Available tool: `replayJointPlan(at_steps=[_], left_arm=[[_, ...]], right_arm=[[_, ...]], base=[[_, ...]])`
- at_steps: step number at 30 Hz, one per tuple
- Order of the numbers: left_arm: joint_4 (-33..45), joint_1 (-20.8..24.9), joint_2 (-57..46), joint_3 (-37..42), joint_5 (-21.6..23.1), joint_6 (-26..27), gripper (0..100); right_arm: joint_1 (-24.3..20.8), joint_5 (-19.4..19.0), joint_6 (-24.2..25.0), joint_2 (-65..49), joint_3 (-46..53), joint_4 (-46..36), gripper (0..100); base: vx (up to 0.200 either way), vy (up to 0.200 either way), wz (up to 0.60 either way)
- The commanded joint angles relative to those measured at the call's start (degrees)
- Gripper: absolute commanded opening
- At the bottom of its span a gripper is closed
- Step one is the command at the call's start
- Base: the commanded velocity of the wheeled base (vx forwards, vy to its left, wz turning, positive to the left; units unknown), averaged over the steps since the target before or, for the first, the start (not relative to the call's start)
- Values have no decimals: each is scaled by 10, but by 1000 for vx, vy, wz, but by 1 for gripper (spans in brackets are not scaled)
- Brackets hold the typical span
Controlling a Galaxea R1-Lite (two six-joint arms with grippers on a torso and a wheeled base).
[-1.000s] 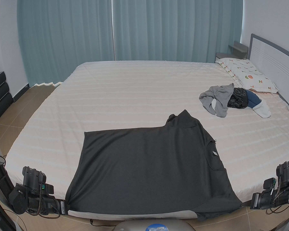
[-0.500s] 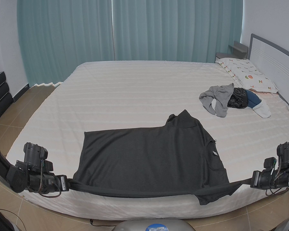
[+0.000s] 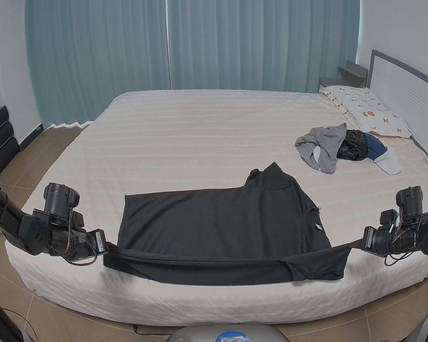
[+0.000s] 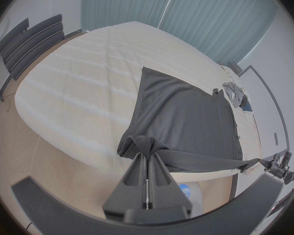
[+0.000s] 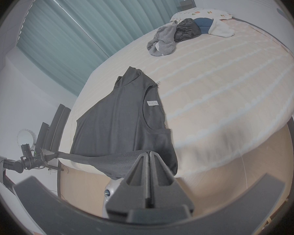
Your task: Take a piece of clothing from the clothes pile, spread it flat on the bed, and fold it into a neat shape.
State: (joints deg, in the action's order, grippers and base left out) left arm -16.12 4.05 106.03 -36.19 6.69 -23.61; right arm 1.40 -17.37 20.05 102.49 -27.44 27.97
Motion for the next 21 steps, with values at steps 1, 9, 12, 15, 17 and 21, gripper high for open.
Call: replayJointPlan(at_steps=[1, 9, 12, 15, 17, 21], left_arm=[[0, 0, 30, -15, -2, -8, 0], [79, -6, -29, -14, 0, -15, 0], [105, -6, -52, -5, 4, -14, 0], [122, -5, -66, 7, 7, -15, 0], [129, -4, -67, 10, 7, -16, 0], [136, -4, -61, 4, 9, -17, 0]], right_arm=[[-3, 0, 1, 36, -24, 2, 0], [-5, -1, 1, -15, -19, 0, 0], [-5, -1, 1, -35, -6, 0, 0], [-4, -4, 1, -50, 9, 0, 0], [-5, -4, 1, -54, 13, 1, 0], [-4, -4, 2, -45, 6, 2, 0]], base=[[0, 0, 0], [0, 0, 0], [0, 0, 0], [0, 0, 0], [0, 0, 0], [0, 0, 0]])
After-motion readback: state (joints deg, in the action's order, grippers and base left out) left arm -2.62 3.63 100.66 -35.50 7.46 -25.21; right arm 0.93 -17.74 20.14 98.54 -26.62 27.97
